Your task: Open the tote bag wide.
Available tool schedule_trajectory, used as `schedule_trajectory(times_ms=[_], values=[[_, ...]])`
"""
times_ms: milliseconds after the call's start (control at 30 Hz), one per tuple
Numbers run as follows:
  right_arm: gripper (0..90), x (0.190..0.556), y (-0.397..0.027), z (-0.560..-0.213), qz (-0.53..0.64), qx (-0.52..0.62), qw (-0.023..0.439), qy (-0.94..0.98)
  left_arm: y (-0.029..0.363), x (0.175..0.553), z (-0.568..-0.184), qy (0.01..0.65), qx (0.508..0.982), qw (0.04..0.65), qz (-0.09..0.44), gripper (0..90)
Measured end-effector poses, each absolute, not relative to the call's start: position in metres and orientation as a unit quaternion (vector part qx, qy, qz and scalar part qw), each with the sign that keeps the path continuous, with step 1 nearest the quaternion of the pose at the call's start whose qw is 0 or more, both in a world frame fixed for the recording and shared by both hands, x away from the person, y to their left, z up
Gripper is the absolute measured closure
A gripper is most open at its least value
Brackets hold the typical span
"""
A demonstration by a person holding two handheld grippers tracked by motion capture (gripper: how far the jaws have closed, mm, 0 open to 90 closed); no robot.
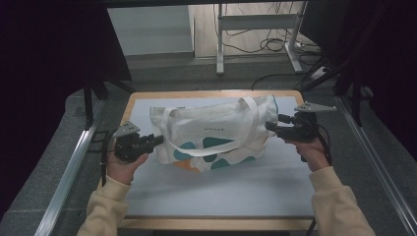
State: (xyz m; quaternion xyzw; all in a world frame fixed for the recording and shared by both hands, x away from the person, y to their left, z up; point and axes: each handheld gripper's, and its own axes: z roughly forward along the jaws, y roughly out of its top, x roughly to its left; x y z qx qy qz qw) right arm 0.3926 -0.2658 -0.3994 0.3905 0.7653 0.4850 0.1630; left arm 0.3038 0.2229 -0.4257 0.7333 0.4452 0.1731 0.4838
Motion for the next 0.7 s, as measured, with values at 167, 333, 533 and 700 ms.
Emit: schedule_trajectory(times_ms=[167,333,533,700], values=[[60.7,0.39,-0.262,-0.401,0.473,0.379,0.176,0.776,0.221,0.303,-0.426,0.441,0.735,0.484,0.176,80.6],[76.0,0.385,-0.259,-0.401,0.463,0.373,0.21,0.776,0.222,0.302,-0.428,0.44,0.734,0.488,0.174,82.3],[84.8,0.375,-0.259,-0.401,0.47,0.365,0.239,0.767,0.224,0.299,-0.429,0.439,0.729,0.495,0.176,83.4],[85.3,0.363,-0.26,-0.403,0.48,0.358,0.26,0.758,0.227,0.292,-0.43,0.436,0.727,0.498,0.182,83.7]])
